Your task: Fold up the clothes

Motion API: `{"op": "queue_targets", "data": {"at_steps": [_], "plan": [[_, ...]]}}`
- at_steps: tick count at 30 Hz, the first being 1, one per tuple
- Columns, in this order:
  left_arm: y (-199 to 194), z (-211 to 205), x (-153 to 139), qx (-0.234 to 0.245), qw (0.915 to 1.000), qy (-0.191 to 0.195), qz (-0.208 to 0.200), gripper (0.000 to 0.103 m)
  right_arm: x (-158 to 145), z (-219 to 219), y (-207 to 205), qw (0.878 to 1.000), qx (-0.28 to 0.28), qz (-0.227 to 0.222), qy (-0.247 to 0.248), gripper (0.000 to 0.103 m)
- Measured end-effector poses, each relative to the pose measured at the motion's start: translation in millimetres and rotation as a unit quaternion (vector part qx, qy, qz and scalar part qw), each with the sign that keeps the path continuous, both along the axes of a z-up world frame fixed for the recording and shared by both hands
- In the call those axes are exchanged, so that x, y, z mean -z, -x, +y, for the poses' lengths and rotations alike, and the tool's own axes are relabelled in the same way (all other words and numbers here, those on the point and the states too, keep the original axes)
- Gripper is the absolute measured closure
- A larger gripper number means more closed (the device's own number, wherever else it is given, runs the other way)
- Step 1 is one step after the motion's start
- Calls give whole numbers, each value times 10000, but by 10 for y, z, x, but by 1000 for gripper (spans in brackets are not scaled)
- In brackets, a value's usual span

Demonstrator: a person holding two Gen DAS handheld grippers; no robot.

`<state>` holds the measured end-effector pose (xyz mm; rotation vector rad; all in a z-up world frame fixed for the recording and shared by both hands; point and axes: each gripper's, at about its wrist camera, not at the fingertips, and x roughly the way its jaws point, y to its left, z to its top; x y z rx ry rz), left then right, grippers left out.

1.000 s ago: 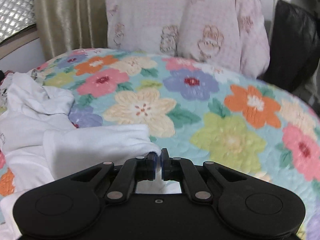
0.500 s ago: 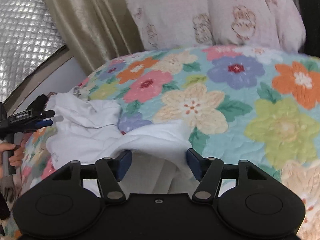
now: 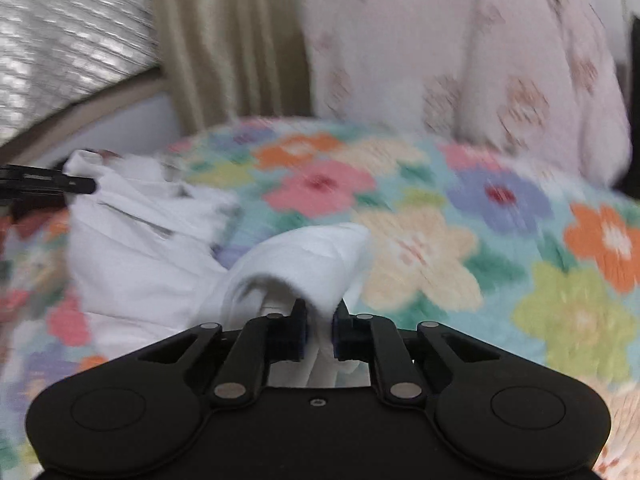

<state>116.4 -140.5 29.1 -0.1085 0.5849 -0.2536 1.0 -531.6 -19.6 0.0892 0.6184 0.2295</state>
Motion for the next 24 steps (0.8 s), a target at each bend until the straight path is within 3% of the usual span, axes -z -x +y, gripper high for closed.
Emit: {"op": "queue_targets", "data": {"at_steps": [5, 10, 13, 16, 18, 21, 24], "plan": [[810, 667, -447, -405, 9981, 228, -402, 91, -594, 222, 459, 9967, -693, -229, -361, 89], [1654, 1298, -771, -763, 9946, 360, -610, 91, -736, 400, 939, 9860, -1275, -110, -1068, 89], [2088, 1494, -1120, -885, 9907, 387, -960, 91, -821, 521, 1122, 9773, -1640, -118, -1337, 89], [2353, 1554, -1633, -982, 9811, 453, -1602, 95, -1067, 565, 1234, 9697, -1937, -390, -1436, 90], [2331, 1543, -1967, -948, 9755, 623, -1887, 97, -1285, 457, 1177, 9675, -1920, -645, -1517, 90], [1776, 1287, -2250, -688, 9767, 741, -1894, 97, -1567, 255, 906, 9776, -1483, -995, -1114, 90], [893, 830, -2170, -498, 9836, 658, -1602, 96, -1690, 63, 382, 9899, -781, -1086, -476, 90]]}}
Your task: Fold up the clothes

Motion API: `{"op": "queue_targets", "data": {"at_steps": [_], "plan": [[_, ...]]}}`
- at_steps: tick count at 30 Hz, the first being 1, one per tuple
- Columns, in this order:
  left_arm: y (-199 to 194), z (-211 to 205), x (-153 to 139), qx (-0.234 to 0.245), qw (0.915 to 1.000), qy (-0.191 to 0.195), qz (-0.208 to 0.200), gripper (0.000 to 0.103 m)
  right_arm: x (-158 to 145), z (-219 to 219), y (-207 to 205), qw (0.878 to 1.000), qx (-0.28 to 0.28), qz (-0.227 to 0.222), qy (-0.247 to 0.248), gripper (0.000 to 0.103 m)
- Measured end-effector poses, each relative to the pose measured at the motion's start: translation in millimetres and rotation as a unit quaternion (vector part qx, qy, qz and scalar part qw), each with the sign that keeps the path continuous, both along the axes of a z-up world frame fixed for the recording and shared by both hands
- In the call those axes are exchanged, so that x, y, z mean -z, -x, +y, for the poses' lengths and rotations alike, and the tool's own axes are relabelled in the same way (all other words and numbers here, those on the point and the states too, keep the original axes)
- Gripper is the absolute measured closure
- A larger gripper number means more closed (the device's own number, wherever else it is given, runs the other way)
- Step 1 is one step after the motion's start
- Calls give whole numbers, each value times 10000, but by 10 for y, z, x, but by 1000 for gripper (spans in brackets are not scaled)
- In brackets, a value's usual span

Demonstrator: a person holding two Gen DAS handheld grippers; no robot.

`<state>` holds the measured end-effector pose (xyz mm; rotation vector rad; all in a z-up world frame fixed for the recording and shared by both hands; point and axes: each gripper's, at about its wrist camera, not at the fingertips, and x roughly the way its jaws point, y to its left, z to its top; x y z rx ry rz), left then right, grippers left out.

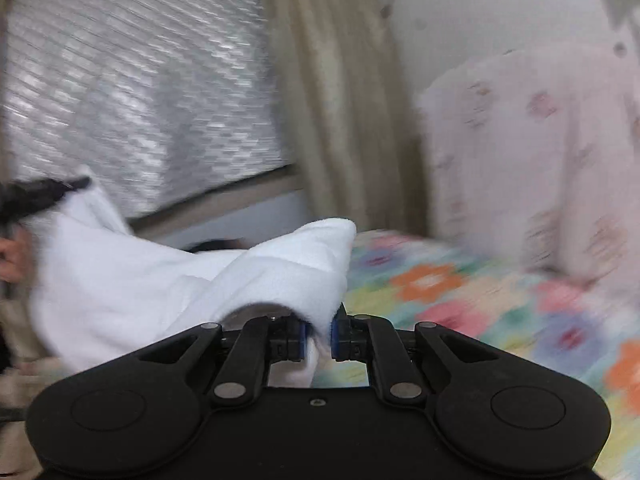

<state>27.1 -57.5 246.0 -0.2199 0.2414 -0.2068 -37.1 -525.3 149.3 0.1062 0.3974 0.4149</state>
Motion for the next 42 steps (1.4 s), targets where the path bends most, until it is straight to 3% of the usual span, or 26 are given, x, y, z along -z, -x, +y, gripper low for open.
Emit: {"op": "queue_targets", "data": {"at_steps": [2, 4, 6, 8, 9, 11, 14, 18, 20, 25, 30, 31, 33, 34, 35, 36, 37, 39, 42], "plan": [[-624, -310, 240, 159, 9994, -99, 300, 83, 95, -170, -435, 9972, 699, 135, 239, 90], [-968, -425, 588, 136, 9976, -34, 674, 63, 303, -344, -821, 9890, 1393, 286, 409, 78], [-1234, -487, 955, 59, 9943, 79, 1063, 62, 588, -476, -1012, 9774, 1932, 636, 569, 60], [-1235, -452, 1320, 140, 9893, 413, 1390, 61, 886, -580, -1076, 9667, 2263, 1013, 632, 60], [-1188, -414, 1507, 217, 9864, 480, 1556, 60, 1014, -610, -1017, 9674, 2200, 1145, 523, 57], [-1037, -377, 1853, 249, 9797, 93, 1989, 56, 1251, -638, -882, 9687, 2004, 1414, 398, 54], [-796, -330, 2333, 415, 9613, -343, 2700, 55, 1561, -540, -545, 9678, 1675, 1828, 425, 50], [-510, -98, 2719, 953, 9340, 219, 3435, 54, 1856, -437, -46, 9663, 1245, 2222, 361, 49], [-315, -80, 2767, 1135, 9304, 288, 3474, 48, 1924, -376, 195, 9667, 1085, 2297, 306, 48], [143, -250, 2860, 1475, 9310, -336, 3322, 31, 1977, -166, 676, 9707, 924, 2165, 488, 41], [175, -406, 3095, 1781, 9166, -558, 3537, 31, 2118, 100, 870, 9689, 898, 2137, 865, 36], [172, -433, 3161, 1821, 9138, -600, 3579, 31, 2154, 198, 916, 9692, 885, 1969, 1187, 36], [168, -495, 3301, 1870, 9091, -798, 3635, 49, 2230, 396, 1014, 9652, 907, 1533, 1914, 36], [164, -489, 3323, 1814, 9104, -828, 3625, 79, 2282, 481, 1050, 9592, 932, 1233, 2365, 36], [156, -446, 3302, 1727, 9137, -691, 3613, 96, 2343, 519, 1035, 9534, 861, 1127, 2664, 39], [148, -403, 3280, 1640, 9167, -554, 3600, 97, 2385, 507, 985, 9505, 803, 1199, 2751, 63], [140, -360, 3259, 1552, 9195, -416, 3587, 98, 2395, 447, 921, 9508, 839, 1326, 2670, 101], [147, -272, 3153, 1372, 9286, -193, 3442, 99, 2298, 248, 825, 9564, 1121, 1390, 2311, 98], [334, -122, 2651, 1188, 9530, 15, 2787, 99, 1939, -45, 864, 9642, 1631, 1195, 1714, 98]]}}
